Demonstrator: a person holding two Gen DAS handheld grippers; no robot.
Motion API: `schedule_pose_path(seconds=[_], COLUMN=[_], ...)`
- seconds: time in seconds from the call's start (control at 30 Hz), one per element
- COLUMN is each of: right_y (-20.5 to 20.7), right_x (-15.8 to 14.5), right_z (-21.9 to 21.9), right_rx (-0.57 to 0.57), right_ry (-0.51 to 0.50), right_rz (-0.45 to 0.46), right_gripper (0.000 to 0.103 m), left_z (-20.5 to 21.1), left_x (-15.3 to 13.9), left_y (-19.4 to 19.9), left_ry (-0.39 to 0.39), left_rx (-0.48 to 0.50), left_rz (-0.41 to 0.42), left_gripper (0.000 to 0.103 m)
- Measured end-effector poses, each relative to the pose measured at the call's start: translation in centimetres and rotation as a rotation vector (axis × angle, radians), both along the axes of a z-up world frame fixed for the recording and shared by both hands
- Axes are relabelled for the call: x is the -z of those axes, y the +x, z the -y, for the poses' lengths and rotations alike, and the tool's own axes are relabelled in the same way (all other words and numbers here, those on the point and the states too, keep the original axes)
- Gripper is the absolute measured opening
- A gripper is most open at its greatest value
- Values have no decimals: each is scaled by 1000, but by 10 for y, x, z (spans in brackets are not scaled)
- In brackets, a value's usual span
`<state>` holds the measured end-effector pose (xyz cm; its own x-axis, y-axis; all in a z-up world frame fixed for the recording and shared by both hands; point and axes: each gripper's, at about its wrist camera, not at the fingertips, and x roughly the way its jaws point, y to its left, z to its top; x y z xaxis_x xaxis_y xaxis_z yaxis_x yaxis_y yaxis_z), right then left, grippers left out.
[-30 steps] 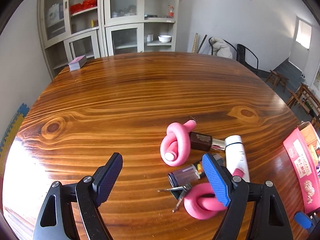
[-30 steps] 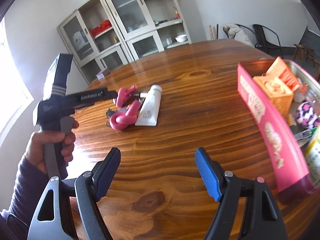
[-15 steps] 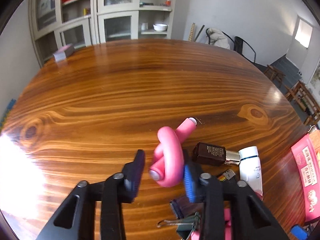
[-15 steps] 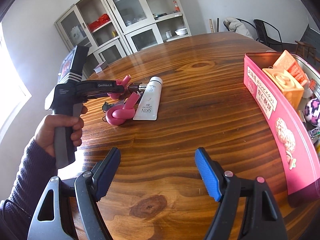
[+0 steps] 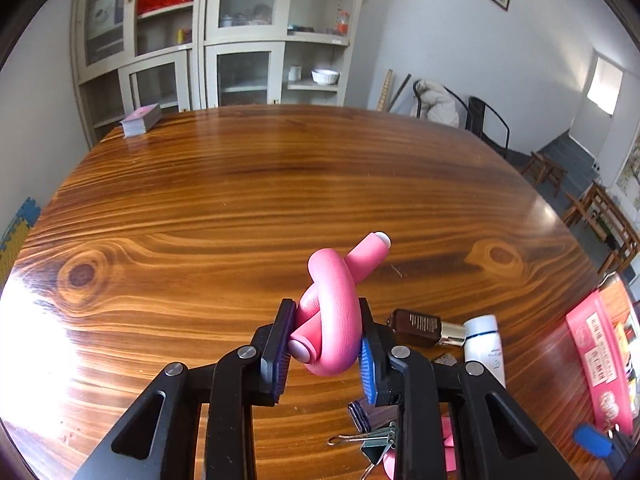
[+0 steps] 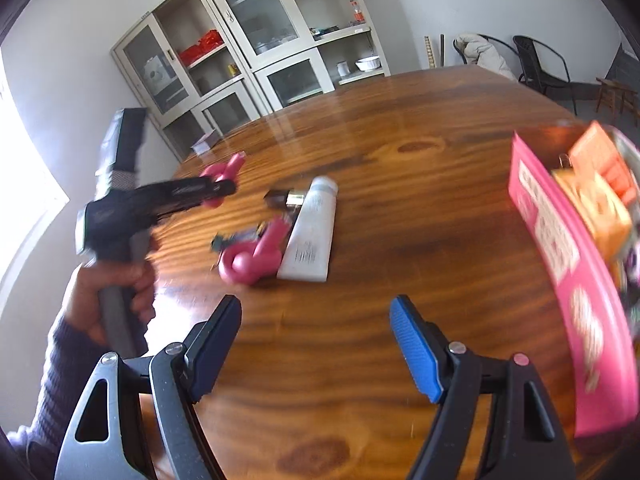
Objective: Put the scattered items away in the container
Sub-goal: 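Hold the pink knot in the left tool while the right tool grasps the white SKIN tube, then carry the pink knot and white tube over the tray with both tools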
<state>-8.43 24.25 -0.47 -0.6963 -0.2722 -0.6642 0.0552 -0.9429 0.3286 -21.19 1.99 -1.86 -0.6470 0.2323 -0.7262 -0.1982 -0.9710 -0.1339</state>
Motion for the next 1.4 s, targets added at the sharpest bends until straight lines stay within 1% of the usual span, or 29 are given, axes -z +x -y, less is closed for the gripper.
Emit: schedule_pose_path(seconds=[0.13,0.17,0.2,0.27,0.5,0.63,0.67,0.73,0.77,0.8,0.93,1.07,1.23,1.4], right_y=[-33,-41,-49,-62,-95,-109,-110,-110,-109,-107,-95,-74,-42,-18], right_x=[0,2,5,10,21,27,28,28,28,27,26,11,-8,-14], right_z=[11,13,15,19,40,45,45,43,43,41,31,23,20,19], right_rx=[0,9,22,36,-7,-4,0,-1,-4,-7,0,13,14,1], right_ry=[85,112,138,171,192,202,202,201,202,201,173,143,98,73], right_rz=[9,14,24,42,64,88,89,96,98,99,99,49,-22,-56], right_gripper=[80,77,70,61,61,60,59,49,40,39,38,38,38,38], left_z=[8,10,13,16,20,24,25,26,27,26,15,4,-7,-16], left_x=[-8,-10,-11,-10,-10,-10,-10,-11,-10,-9,-3,-3,-11,-23], left_y=[-2,-2,-2,-2,-3,-4,-4,-4,-4,-4,-2,3,12,27], left_ry=[35,39,41,49,74,80,79,76,78,79,53,26,6,1], left_rx=[-14,-16,-18,-22,-26,-38,-39,-46,-51,-53,-35,-10,12,29], left_rz=[-8,-10,-12,-7,10,11,9,5,7,11,19,10,-21,-57], left_gripper=[30,30,30,30,30,30,30,30,30,30,30,30,30,30])
